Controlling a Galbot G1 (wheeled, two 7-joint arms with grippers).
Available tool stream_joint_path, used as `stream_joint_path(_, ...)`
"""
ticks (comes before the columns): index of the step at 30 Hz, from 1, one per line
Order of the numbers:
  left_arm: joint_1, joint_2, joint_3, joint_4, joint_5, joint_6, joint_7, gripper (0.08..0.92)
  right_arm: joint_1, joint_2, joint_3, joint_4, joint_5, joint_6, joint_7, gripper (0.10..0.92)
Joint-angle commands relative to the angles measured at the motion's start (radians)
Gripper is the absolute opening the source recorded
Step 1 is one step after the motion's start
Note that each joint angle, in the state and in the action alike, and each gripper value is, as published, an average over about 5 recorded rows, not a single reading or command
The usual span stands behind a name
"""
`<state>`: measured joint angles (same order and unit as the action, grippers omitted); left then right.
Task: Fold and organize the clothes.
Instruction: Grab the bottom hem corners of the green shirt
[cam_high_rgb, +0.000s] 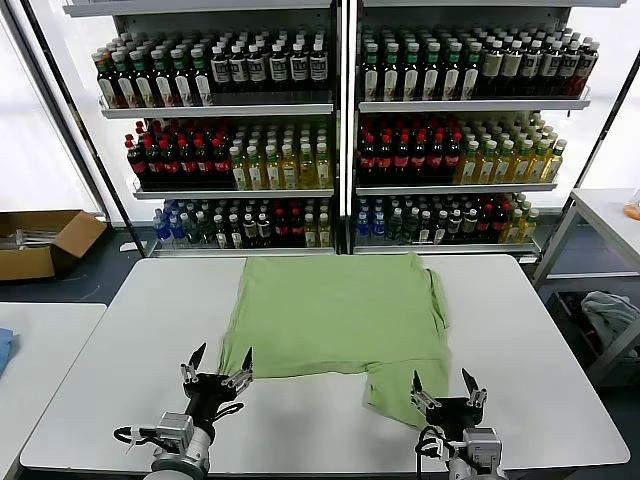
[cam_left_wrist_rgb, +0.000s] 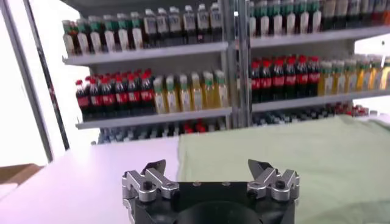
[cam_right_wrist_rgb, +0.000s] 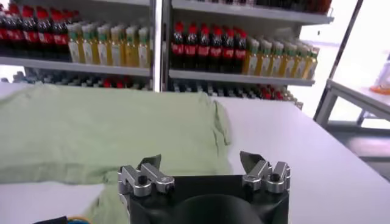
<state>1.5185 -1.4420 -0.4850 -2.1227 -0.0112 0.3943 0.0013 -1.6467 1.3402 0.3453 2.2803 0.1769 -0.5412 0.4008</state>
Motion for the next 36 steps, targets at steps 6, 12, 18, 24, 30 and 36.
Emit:
stream_joint_path(6, -0.002, 0.014, 0.002, 0.037, 0.0, 0.07, 0.01, 0.823, -0.025, 0.016, -0.02, -0.017, 0.037, -0.011, 0.048, 0.823)
stream_joint_path(12, -0.012, 0.024, -0.005, 0.051, -0.025, 0.084, 0.016, 0.823, -0.023, 0.027, -0.024, -0.025, 0.047, -0.014, 0.048, 0.823)
stream_joint_path(18, -0.036, 0.032, -0.02, 0.092, -0.076, 0.098, 0.018, 0.823, -0.021, 0.037, -0.026, -0.037, 0.056, -0.015, 0.05, 0.823)
stream_joint_path(24, -0.057, 0.039, -0.032, 0.122, -0.102, 0.104, 0.017, 0.823, -0.021, 0.049, -0.033, -0.042, 0.061, -0.02, 0.057, 0.823)
stream_joint_path(30, -0.067, 0.04, -0.034, 0.138, -0.112, 0.105, 0.017, 0.823, -0.024, 0.057, -0.034, -0.05, 0.064, -0.023, 0.067, 0.823)
stream_joint_path(36, -0.071, 0.042, -0.034, 0.143, -0.124, 0.107, 0.016, 0.823, -0.026, 0.058, -0.033, -0.055, 0.065, -0.023, 0.071, 0.823)
